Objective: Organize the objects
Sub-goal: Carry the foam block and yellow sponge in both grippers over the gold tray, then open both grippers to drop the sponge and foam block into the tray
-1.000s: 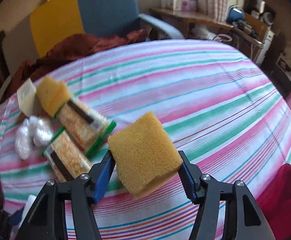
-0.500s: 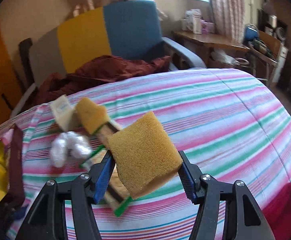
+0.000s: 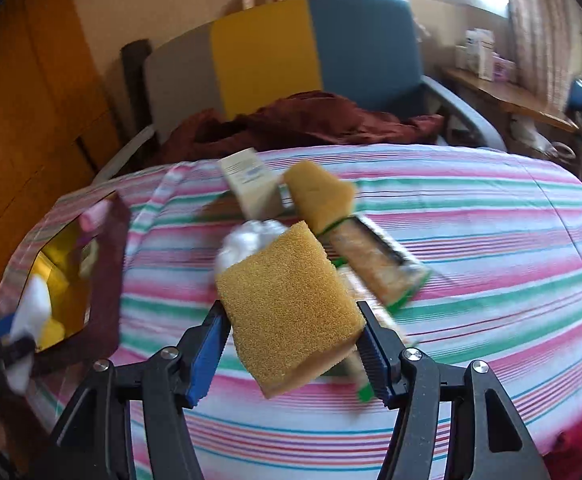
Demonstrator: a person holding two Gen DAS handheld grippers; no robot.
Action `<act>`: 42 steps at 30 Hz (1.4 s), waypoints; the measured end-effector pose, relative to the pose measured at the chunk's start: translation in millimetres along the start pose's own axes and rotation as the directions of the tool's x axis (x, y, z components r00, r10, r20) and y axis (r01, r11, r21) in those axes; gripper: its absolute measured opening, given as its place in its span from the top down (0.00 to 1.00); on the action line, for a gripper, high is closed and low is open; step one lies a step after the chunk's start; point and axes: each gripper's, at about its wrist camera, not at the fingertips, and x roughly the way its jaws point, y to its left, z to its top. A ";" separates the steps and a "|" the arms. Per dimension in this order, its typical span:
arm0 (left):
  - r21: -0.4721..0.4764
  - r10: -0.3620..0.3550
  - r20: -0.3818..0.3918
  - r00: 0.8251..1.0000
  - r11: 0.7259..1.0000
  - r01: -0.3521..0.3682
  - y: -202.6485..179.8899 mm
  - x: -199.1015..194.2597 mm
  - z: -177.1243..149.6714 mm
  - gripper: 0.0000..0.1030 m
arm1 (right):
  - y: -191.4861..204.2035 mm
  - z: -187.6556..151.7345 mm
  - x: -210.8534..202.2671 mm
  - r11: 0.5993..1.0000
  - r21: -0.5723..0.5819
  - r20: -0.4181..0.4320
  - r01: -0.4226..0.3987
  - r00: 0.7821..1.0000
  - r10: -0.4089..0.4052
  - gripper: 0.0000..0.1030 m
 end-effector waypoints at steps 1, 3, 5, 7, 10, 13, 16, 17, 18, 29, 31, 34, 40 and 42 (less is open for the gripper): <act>-0.035 0.021 0.008 1.000 0.999 -0.020 16.4 -7.0 -0.5 0.45 | 7.4 -0.3 -1.3 1.000 -0.014 -0.001 -0.005 1.000 0.005 0.39; -0.086 0.050 0.018 0.999 0.995 -0.049 39.9 -18.2 -2.3 0.45 | 24.6 -0.4 -5.6 0.999 -0.043 -0.002 -0.025 1.000 0.025 0.38; -0.140 0.082 0.027 0.996 0.987 -0.077 64.9 -29.9 -4.8 0.44 | 44.8 -0.2 -7.8 0.997 -0.070 -0.005 -0.042 0.999 0.041 0.37; -0.193 0.097 0.037 0.995 0.977 -0.088 85.5 -41.2 -6.9 0.44 | 64.6 -0.6 -8.5 0.994 -0.086 -0.008 -0.072 0.997 0.071 0.37; -0.267 0.096 0.072 0.993 0.961 -0.074 116.2 -61.5 -3.6 0.44 | 99.1 -0.3 -8.7 0.985 -0.117 -0.009 -0.125 0.992 0.125 0.37; -0.316 0.131 0.128 0.983 0.945 -0.085 144.8 -80.3 4.3 0.44 | 137.5 0.6 -4.4 0.972 -0.150 -0.012 -0.180 0.983 0.181 0.37; -0.346 0.174 0.143 0.974 0.931 -0.116 171.2 -90.1 2.3 0.44 | 173.3 -0.6 3.9 0.958 -0.185 -0.031 -0.219 0.976 0.216 0.37; -0.357 0.184 0.135 0.974 0.926 -0.125 181.6 -90.2 -0.1 0.44 | 183.7 -1.9 7.8 0.954 -0.195 -0.042 -0.230 0.973 0.226 0.37; -0.367 0.194 0.124 0.973 0.920 -0.137 190.0 -88.7 -2.4 0.44 | 192.9 -3.2 12.1 0.949 -0.204 -0.053 -0.239 0.971 0.233 0.37; -0.374 0.166 0.010 0.986 0.915 -0.150 211.7 -36.8 -7.7 0.43 | 242.7 -11.1 49.5 0.937 -0.266 -0.119 -0.228 0.972 0.203 0.37; -0.370 0.186 -0.031 0.982 0.910 -0.184 211.9 -22.1 -6.3 0.43 | 245.5 -12.6 56.7 0.938 -0.276 -0.124 -0.208 0.976 0.180 0.37; -0.404 0.144 -0.113 0.983 0.897 -0.178 217.1 0.9 -10.0 0.39 | 244.5 -12.8 65.7 0.943 -0.273 -0.133 -0.191 0.978 0.159 0.36; -0.471 0.150 -0.096 0.984 0.864 -0.178 221.7 -12.8 -24.5 0.27 | 239.7 -17.5 71.9 0.945 -0.261 -0.151 -0.195 0.976 0.160 0.22; -0.483 0.175 -0.086 0.981 0.853 -0.195 222.0 -22.2 -27.0 0.27 | 237.4 -19.7 71.3 0.947 -0.253 -0.154 -0.199 0.974 0.164 0.22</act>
